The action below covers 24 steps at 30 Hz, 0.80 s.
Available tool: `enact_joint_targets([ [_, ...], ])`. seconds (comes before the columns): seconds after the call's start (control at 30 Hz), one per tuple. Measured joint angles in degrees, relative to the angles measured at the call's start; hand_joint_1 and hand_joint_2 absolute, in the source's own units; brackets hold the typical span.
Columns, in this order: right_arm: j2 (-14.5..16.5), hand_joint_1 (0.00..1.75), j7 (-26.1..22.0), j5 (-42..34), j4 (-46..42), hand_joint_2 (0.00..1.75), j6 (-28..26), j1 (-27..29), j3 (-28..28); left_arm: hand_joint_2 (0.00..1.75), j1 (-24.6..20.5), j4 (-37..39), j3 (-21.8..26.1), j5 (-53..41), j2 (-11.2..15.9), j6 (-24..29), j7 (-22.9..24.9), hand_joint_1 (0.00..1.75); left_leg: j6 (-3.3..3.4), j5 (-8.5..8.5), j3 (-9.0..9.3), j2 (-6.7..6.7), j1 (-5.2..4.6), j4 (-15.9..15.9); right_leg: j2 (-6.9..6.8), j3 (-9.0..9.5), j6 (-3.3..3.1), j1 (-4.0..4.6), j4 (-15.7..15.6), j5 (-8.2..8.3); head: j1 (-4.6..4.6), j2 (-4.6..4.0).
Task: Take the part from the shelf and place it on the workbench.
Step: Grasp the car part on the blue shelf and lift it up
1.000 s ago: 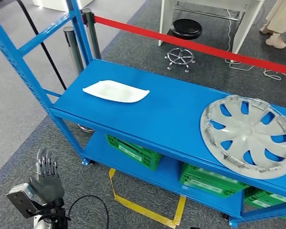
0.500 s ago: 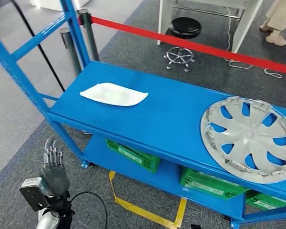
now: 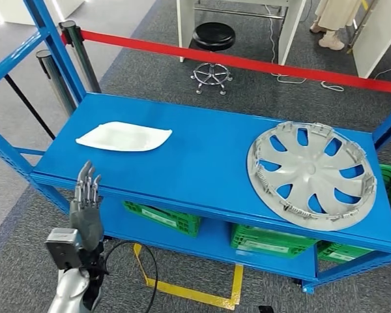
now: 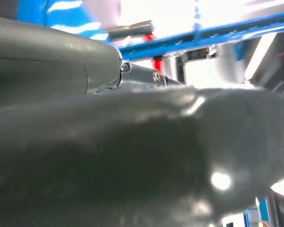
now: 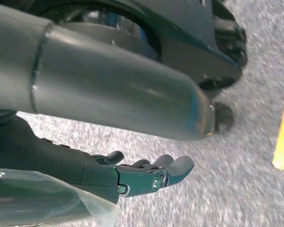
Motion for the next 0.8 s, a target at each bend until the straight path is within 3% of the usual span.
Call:
enact_joint_targets([
  [0.03,-0.1,0.0,0.21,0.32,0.0,0.0,0.16,0.04,0.01,0.0,-1.04,0.29,-0.77,-1.45,0.17,1.52,0.04,0.0,0.37,0.09,-0.01,0.44,-0.01,-0.2,0.02,-0.3,0.41,-0.15,-0.08,0.06,0.0,0.01],
  [0.1,-0.26,0.0,0.5,0.9,0.0,0.0,0.32,0.01,0.02,0.0,-3.22,0.96,-2.38,-3.59,0.44,3.57,0.2,0.0,1.23,0.38,0.12,1.49,0.05,-0.74,-1.8,-1.38,0.92,-0.1,1.44,-0.93,0.21,0.0],
  [0.17,-0.37,0.0,0.61,1.28,0.0,0.0,0.35,-0.26,0.02,0.0,-4.97,1.69,-3.76,-4.77,0.78,4.59,0.57,0.0,1.82,0.42,0.17,2.87,-0.06,-0.94,-4.33,-4.41,1.11,0.07,7.31,-3.91,0.48,0.0],
  [0.23,-0.5,0.0,0.64,1.48,0.0,0.0,0.37,-0.42,0.02,0.0,-6.03,2.47,-4.7,-5.18,1.16,5.07,0.86,0.0,2.05,0.32,0.18,4.37,-0.3,-0.93,-5.13,-8.02,1.28,0.08,14.32,-6.5,0.56,0.01],
  [0.27,-0.58,0.0,0.74,1.73,0.0,0.0,0.28,-0.38,0.03,0.0,-6.42,2.79,-5.06,-5.36,1.35,5.31,0.89,0.0,2.08,0.26,0.2,4.95,-0.38,-0.91,-5.24,-8.78,1.32,0.08,15.7,-6.47,0.55,0.01],
  [0.3,-0.67,0.0,0.99,2.24,0.0,0.0,0.09,-0.29,0.09,0.0,-6.85,3.1,-5.43,-5.61,1.54,5.61,0.9,0.0,2.08,0.22,0.22,5.36,-0.44,-0.89,-5.32,-8.27,1.29,0.08,14.66,-5.31,0.55,0.01],
  [0.4,-0.97,0.0,2.64,4.58,0.0,0.0,0.15,-0.18,0.81,0.0,-9.37,3.92,-6.81,-7.13,2.1,6.9,1.48,0.0,1.83,0.09,0.24,5.9,-0.6,-0.75,-6.18,-2.42,0.68,0.27,3.47,-0.34,0.56,0.01],
  [0.47,-1.14,0.0,3.89,5.49,0.0,0.0,1.23,-0.34,1.31,0.0,-11.98,4.76,-7.99,-6.96,2.65,4.72,2.88,0.0,1.35,0.18,0.12,5.95,-0.78,-0.68,-6.67,-0.24,0.27,0.51,-0.29,0.21,0.51,0.01],
  [0.53,-1.22,0.0,5.09,6.22,0.0,0.0,1.95,-0.4,1.69,0.0,-14.85,6.01,-9.31,-5.46,3.63,-0.89,4.5,0.0,0.74,0.31,0.1,5.95,-0.79,-0.76,-6.55,0.1,-0.14,0.54,-0.55,0.28,0.49,0.01],
  [0.6,-1.24,0.0,6.13,7.34,0.0,0.0,2.34,-0.41,2.26,0.87,-17.59,7.51,-10.29,-4.63,4.69,-5.13,5.64,0.0,0.1,-0.57,-0.27,5.53,-0.66,0.32,-6.36,0.31,-0.75,0.29,-0.92,0.6,0.39,0.01],
  [0.67,-1.24,0.0,6.96,8.55,0.01,0.0,3.15,-0.48,2.93,1.75,-20.35,9.7,-10.94,-4.93,5.51,-6.49,7.03,0.0,-0.46,-3.44,-2.48,4.91,-0.46,5.47,-6.11,0.45,-1.24,0.1,-1.16,0.77,0.28,0.0],
  [0.73,-1.24,0.0,7.79,10.17,0.02,0.0,4.19,-0.59,3.73,1.75,-23.25,12.79,-11.63,-6.38,6.04,-6.18,8.8,0.0,-0.83,-6.2,-5.82,4.66,-0.31,12.61,-5.72,0.47,-1.43,0.08,-1.13,0.77,0.26,0.0],
  [0.77,-1.24,0.0,8.17,11.18,0.02,0.0,4.67,-0.59,4.27,1.75,-24.73,14.44,-12.01,-7.25,6.19,-5.79,9.5,0.0,-0.94,-6.33,-6.8,4.63,-0.24,14.49,-5.52,0.49,-1.45,0.08,-1.1,0.77,0.26,-0.01],
  [0.8,-1.23,0.0,8.52,12.13,0.02,0.0,5.05,-0.59,4.85,1.75,-26.21,16.0,-12.4,-8.01,6.27,-5.41,9.97,0.0,-0.99,-5.35,-6.87,4.62,-0.16,14.3,-5.33,0.53,-1.43,0.08,-1.06,0.76,0.26,0.0],
])
